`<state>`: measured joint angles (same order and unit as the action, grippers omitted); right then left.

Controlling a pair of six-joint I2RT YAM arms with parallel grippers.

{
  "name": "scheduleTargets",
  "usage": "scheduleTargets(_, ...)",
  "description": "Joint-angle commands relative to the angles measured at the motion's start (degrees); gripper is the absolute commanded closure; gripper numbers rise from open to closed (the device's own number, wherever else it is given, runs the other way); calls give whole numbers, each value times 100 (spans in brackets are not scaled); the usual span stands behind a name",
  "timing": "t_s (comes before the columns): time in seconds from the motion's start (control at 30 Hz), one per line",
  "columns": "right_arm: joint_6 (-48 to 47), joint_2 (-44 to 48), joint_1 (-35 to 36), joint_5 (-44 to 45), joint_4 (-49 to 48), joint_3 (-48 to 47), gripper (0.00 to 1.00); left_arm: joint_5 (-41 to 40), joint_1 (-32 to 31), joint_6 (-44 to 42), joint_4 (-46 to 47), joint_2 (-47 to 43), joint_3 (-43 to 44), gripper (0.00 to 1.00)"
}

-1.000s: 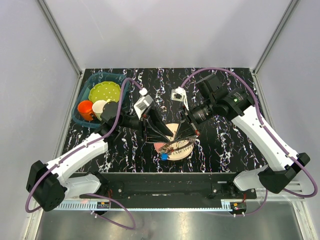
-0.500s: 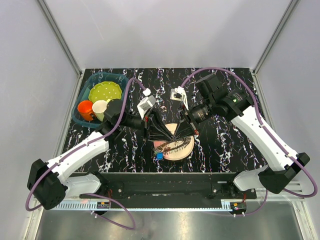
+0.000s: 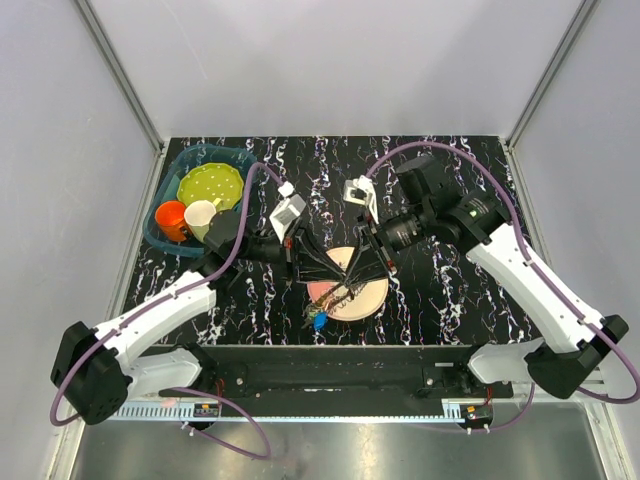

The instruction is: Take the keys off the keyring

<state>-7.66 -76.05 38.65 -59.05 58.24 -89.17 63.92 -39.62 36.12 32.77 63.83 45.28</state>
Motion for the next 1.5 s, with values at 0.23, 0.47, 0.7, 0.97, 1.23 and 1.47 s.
scheduleTargets(0.23, 1495, 1495, 11, 1962, -2439, 1041, 48, -749, -46, 1372, 1997, -46, -634, 100)
scheduleTargets(0.47, 1575, 2813, 10, 3812, -3817, 2454, 40, -1249, -29, 1187, 1381, -125, -529, 100)
scheduleTargets(0.7, 1715, 3351, 2, 3023, -4891, 3352, 46, -1707, -29, 1345, 1477, -205, -581, 100)
scheduleTargets(0.97, 1865, 3412, 2, 2591, -5585, 3888, 46, -2216, -2, 1916, 2478, -345, -932, 100)
scheduleTargets(1.23, 1856, 3220, 10, 2187, -5771, 3951, 47, -2533, 138, 2461, 3507, -301, -1126, 100)
scheduleTargets(1.47, 1996, 3184, 11, 2275, -6306, 4214, 48, -2621, 173, 2479, 3657, -293, -1118, 100)
